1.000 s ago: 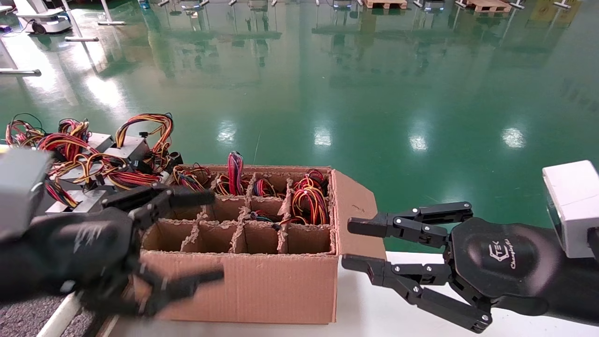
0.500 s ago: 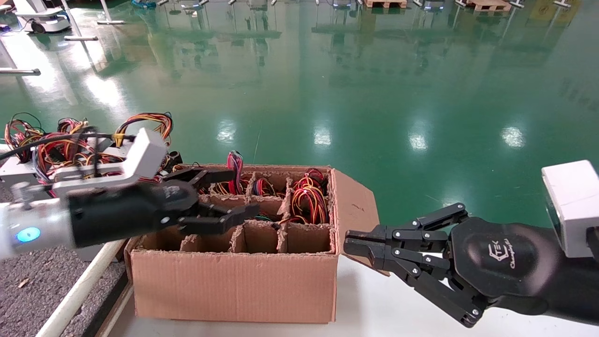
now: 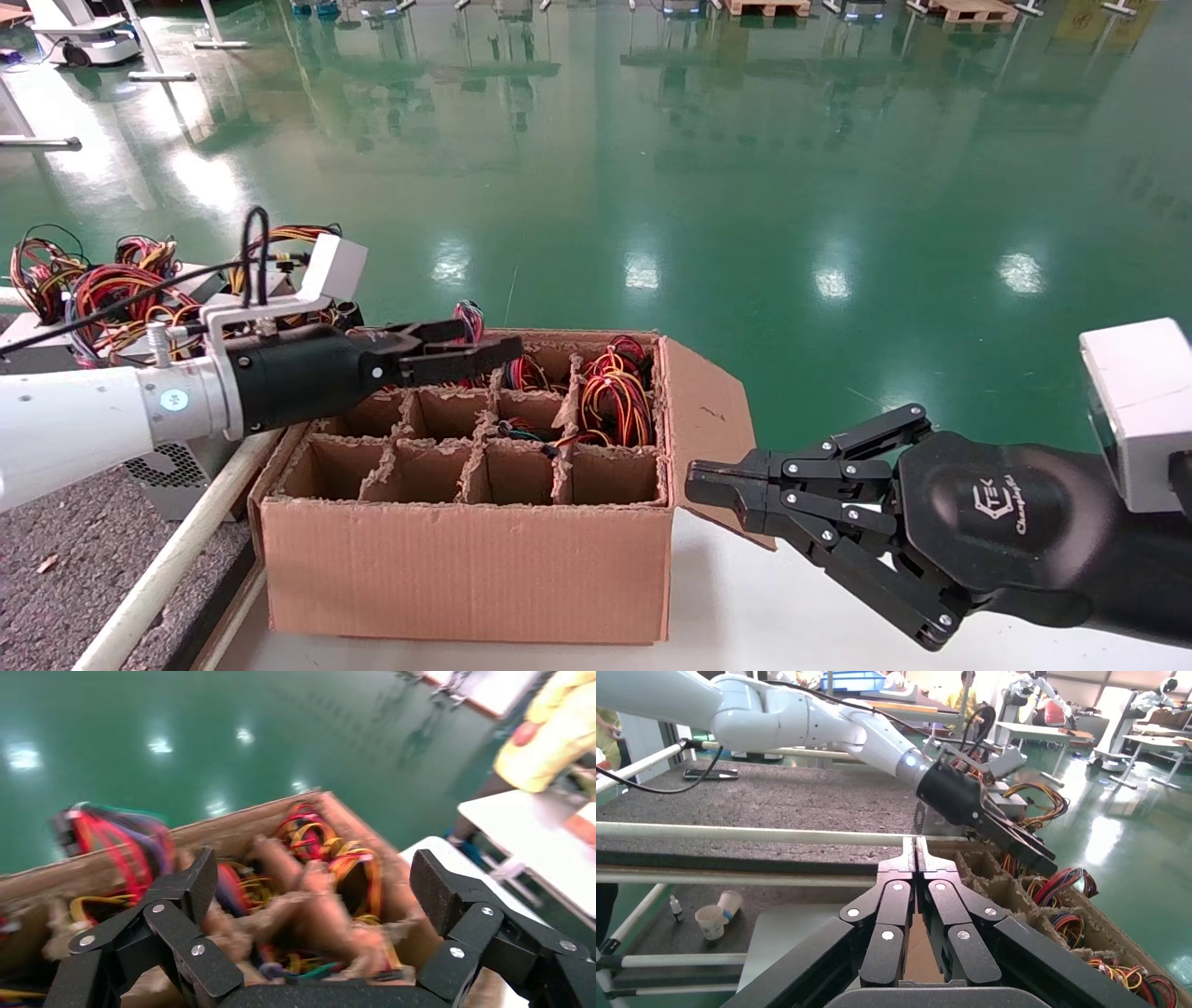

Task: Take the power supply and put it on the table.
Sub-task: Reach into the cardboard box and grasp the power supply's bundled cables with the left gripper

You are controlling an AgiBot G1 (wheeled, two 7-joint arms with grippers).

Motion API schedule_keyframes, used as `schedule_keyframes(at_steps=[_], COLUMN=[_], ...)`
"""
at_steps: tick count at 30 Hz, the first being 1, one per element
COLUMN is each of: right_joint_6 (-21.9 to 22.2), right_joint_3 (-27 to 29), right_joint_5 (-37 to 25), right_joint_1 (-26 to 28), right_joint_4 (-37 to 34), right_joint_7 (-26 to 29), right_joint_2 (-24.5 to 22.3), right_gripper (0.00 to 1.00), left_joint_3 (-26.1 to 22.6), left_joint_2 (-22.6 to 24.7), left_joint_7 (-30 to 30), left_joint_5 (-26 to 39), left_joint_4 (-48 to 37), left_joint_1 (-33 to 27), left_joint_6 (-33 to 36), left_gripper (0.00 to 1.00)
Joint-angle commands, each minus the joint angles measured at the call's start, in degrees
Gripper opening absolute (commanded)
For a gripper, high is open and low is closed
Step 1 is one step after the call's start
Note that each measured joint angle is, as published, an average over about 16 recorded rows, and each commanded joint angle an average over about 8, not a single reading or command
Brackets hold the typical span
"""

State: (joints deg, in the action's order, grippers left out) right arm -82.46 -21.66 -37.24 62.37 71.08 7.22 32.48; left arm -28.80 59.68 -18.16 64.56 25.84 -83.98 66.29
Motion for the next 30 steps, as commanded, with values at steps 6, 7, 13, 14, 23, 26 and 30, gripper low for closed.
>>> schedule_keyframes(at_steps=[6,7,13,14,23,26,30], right_joint_6=[0.0,0.0,0.0,0.0,0.0,0.0,0.0], right_joint_3=[0.0,0.0,0.0,0.0,0.0,0.0,0.0], right_joint_5=[0.0,0.0,0.0,0.0,0.0,0.0,0.0], right_joint_1=[0.0,0.0,0.0,0.0,0.0,0.0,0.0], right_joint_4=[0.0,0.0,0.0,0.0,0.0,0.0,0.0], right_joint_7=[0.0,0.0,0.0,0.0,0.0,0.0,0.0], right_joint_2=[0.0,0.0,0.0,0.0,0.0,0.0,0.0], right_gripper=[1.00,1.00,1.00,1.00,1.00,1.00,1.00], left_joint_3=[-0.3,-0.3,-0.9,-0.9,-0.6,-0.4,-0.1], left_joint_2=[2.6,2.9,5.0,5.4,9.5,10.5,11.6], left_joint_7=[4.6,5.4,9.8,10.3,13.5,14.4,15.5], left_joint_5=[1.1,1.2,2.5,2.7,2.7,2.3,2.0], left_joint_4=[-9.8,-10.9,-16.7,-17.6,-22.2,-22.7,-23.2], left_joint_1=[-3.3,-3.6,-5.2,-5.4,-6.3,-6.4,-6.5], left_joint_6=[-2.1,-2.5,-5.8,-6.8,-15.6,-16.6,-17.2], left_gripper=[1.00,1.00,1.00,1.00,0.02,0.00,0.00])
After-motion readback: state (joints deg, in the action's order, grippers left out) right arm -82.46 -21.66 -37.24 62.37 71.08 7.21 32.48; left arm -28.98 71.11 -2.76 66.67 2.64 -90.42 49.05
